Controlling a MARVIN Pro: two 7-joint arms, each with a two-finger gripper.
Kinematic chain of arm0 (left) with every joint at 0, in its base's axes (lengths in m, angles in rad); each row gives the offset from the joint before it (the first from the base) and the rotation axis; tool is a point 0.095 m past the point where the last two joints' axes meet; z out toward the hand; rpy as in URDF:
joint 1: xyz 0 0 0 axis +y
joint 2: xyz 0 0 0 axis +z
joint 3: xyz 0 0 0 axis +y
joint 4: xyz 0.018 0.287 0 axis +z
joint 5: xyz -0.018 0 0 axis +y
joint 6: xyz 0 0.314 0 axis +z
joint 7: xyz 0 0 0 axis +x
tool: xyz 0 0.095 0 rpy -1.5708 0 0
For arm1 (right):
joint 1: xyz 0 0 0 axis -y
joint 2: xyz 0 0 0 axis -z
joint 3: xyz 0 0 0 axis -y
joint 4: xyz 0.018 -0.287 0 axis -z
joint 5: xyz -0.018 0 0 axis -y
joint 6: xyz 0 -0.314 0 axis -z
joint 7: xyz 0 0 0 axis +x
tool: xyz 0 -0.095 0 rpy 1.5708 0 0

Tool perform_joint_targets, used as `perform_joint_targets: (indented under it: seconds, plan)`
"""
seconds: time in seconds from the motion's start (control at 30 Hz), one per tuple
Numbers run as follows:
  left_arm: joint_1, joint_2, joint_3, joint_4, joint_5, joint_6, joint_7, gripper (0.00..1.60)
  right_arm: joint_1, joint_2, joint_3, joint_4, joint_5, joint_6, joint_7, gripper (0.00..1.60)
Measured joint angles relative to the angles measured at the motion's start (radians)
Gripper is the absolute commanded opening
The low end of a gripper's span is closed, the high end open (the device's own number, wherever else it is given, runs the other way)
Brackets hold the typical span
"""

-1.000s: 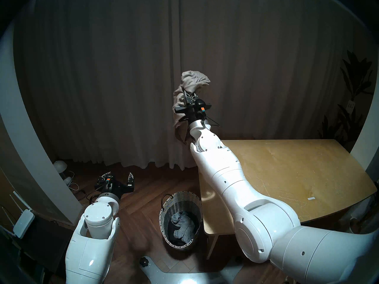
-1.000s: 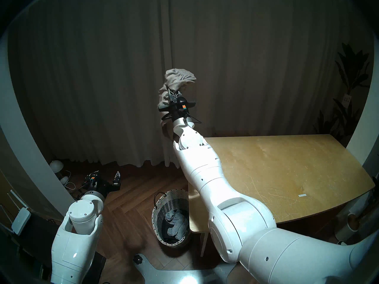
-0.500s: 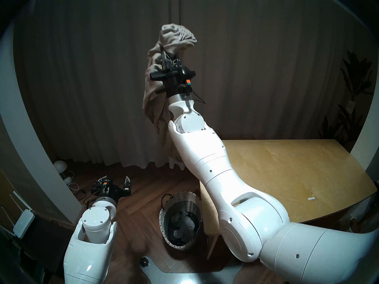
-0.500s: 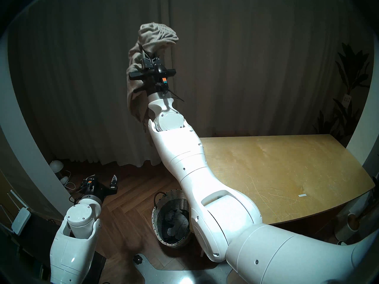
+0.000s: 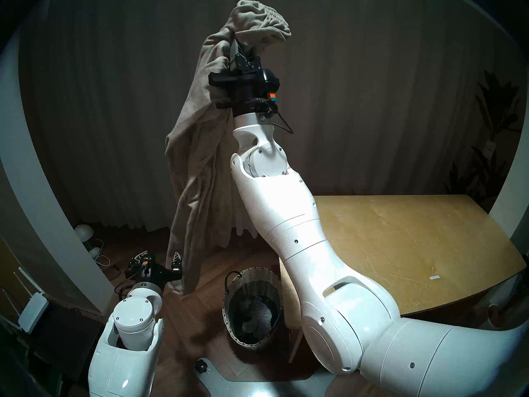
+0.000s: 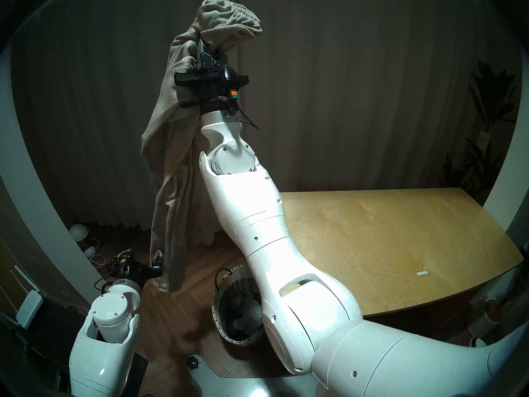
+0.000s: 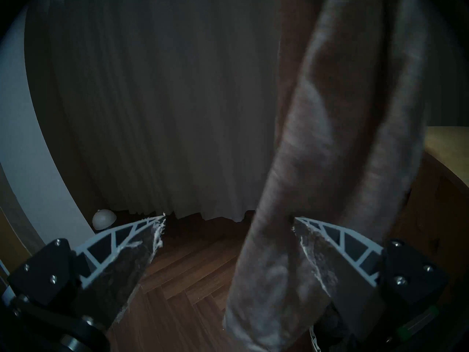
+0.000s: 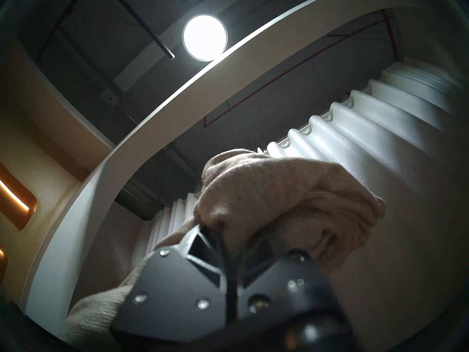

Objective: Toss clothes into the laundry hamper

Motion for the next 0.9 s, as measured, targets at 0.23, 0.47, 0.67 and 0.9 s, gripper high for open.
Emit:
perform_joint_targets:
  seconds: [0.23,0.47,0.67,0.9]
  plan:
    - [0.048,-0.018,-0.011,-0.001,-0.007,-0.005,0.017,1.6,-0.101,0.044,-0.096,-0.044,-0.009,0.104,0.028,0.0]
    - [0.108,-0.038,-0.053,-0.005,-0.022,-0.021,0.048,1.6,-0.202,0.109,-0.176,-0.112,-0.036,0.191,0.053,0.0]
    - [0.156,-0.055,-0.071,-0.012,-0.033,-0.039,0.066,1.6,-0.294,0.194,-0.152,-0.178,-0.057,0.24,0.057,0.0]
    - [0.187,-0.068,-0.079,-0.016,-0.044,-0.055,0.076,1.6,-0.399,0.294,-0.037,-0.221,-0.075,0.291,0.034,0.0]
